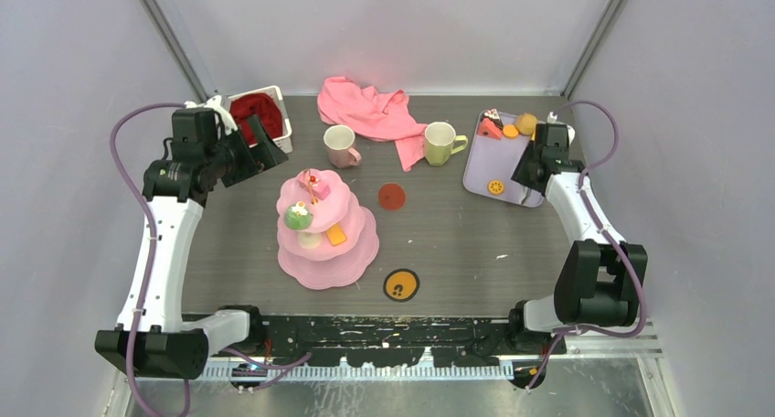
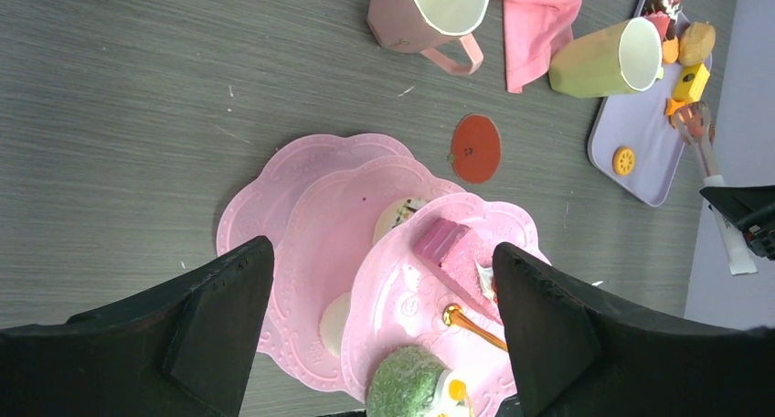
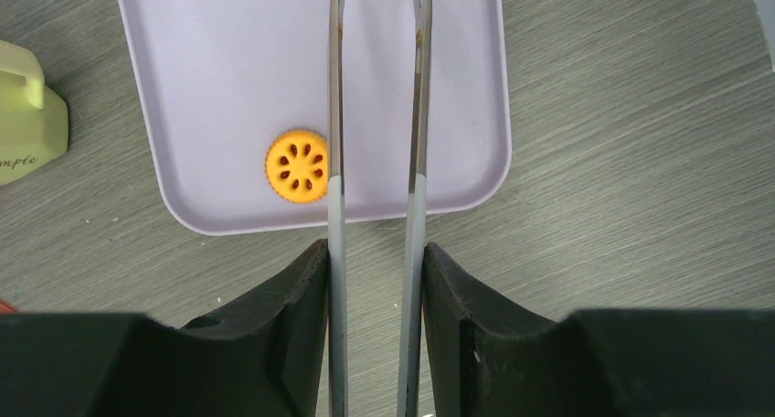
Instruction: Serve the afternoon tea
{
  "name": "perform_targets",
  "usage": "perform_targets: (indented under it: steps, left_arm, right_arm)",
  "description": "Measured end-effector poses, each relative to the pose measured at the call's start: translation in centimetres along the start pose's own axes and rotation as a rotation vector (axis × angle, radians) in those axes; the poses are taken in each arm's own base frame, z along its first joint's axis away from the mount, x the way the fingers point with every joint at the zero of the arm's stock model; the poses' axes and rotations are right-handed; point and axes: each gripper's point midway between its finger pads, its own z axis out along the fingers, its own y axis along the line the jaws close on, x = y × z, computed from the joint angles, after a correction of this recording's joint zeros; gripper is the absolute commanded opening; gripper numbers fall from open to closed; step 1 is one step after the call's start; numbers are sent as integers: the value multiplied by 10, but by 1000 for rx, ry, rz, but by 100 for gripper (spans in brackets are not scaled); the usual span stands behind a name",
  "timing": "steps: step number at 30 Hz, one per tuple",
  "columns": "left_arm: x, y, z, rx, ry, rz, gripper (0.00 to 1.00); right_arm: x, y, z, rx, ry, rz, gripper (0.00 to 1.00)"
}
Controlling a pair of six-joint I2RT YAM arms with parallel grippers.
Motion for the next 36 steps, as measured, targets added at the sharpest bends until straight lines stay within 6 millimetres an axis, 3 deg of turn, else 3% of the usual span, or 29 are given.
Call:
perform_targets:
  steps: [21, 29, 32, 36]
  left_arm:
    - [3, 1, 17, 4, 44, -4, 89]
    - [2, 1, 17, 5, 41, -3, 89]
    - [2, 1, 18, 5, 41, -3, 89]
    - [2, 1, 18, 5, 42, -3, 89]
  right_arm:
    - [-12, -16, 11, 70, -25, 18, 43]
    - [-1, 5, 18, -61, 21, 46, 43]
    - [9, 17, 13, -137, 52, 59, 44]
    - [6, 29, 2, -209, 49, 67, 44]
